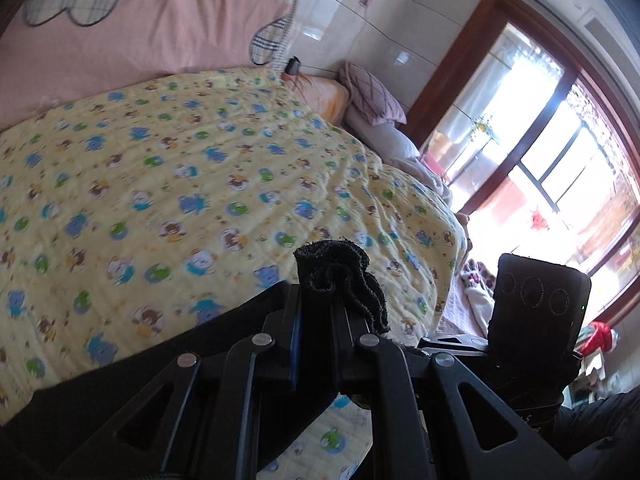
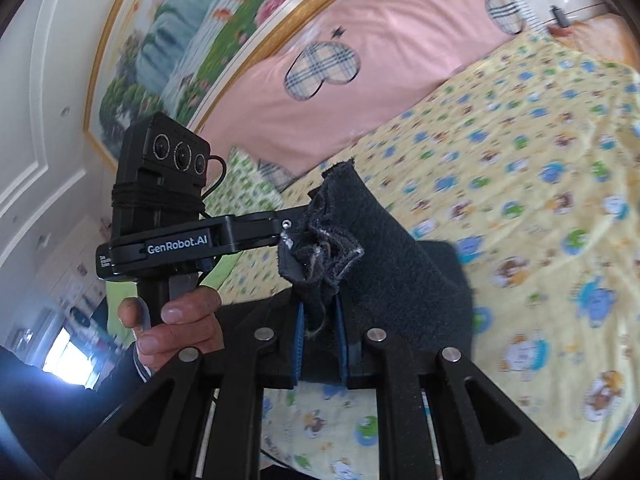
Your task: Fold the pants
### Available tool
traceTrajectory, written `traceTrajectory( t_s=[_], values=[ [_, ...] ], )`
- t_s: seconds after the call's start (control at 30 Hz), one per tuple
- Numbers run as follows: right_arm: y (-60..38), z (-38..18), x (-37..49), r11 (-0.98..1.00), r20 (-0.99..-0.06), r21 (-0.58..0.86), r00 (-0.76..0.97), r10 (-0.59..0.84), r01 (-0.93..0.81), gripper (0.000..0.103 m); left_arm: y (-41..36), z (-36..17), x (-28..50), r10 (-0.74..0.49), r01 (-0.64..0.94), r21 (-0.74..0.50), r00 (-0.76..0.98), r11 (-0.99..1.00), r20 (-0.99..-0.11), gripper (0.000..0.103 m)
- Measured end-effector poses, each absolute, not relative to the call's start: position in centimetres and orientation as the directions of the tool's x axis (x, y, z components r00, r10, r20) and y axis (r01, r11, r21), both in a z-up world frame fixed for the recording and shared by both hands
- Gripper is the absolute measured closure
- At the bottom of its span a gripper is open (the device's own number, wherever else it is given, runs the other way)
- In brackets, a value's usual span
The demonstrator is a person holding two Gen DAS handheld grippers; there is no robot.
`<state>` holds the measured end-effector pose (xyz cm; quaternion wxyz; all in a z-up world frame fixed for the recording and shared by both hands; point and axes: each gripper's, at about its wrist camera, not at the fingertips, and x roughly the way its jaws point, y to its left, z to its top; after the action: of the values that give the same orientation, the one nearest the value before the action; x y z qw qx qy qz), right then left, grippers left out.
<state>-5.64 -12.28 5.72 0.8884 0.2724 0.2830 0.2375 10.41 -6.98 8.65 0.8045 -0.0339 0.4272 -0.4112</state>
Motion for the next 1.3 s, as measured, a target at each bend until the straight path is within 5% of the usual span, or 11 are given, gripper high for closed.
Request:
traceTrajectory(
  t_s=[0.57, 0.9, 1.1, 1.2, 1.3],
  values=[
    [-5.3, 0.2, -0.9, 0.786, -0.586, 0.550, 0.541, 0.604, -0.282, 0.087, 2.4, -1.2, 10.9, -0.632, 0.367, -0.522, 0.318, 0.769, -0.707, 0.095],
    [-4.6, 0.4, -1.2, 0.760, -0.585, 0.570, 0.496, 0.642, -0.312, 0.060, 4.7, -1.4, 9.1, -0.585, 0.299, -0.503, 0.380, 0.811, -0.717, 0.095],
    [-4.0, 1.0, -1.6, 0.752, -0.573, 0.573, 0.495, 0.652, -0.326, 0.058, 6.9, -1.1, 7.8, -0.556, 0.252, -0.497, 0.407, 0.831, -0.724, 0.095],
    [-4.0, 1.5, -1.7, 0.743, -0.563, 0.579, 0.495, 0.662, -0.335, 0.058, 7.9, -0.7, 6.8, -0.542, 0.235, -0.490, 0.431, 0.839, -0.721, 0.086],
    [-3.5, 2.0, -1.9, 0.736, -0.555, 0.575, 0.490, 0.672, -0.357, 0.057, 8.7, -0.4, 6.1, -0.528, 0.214, -0.487, 0.453, 0.847, -0.719, 0.058]
  ],
)
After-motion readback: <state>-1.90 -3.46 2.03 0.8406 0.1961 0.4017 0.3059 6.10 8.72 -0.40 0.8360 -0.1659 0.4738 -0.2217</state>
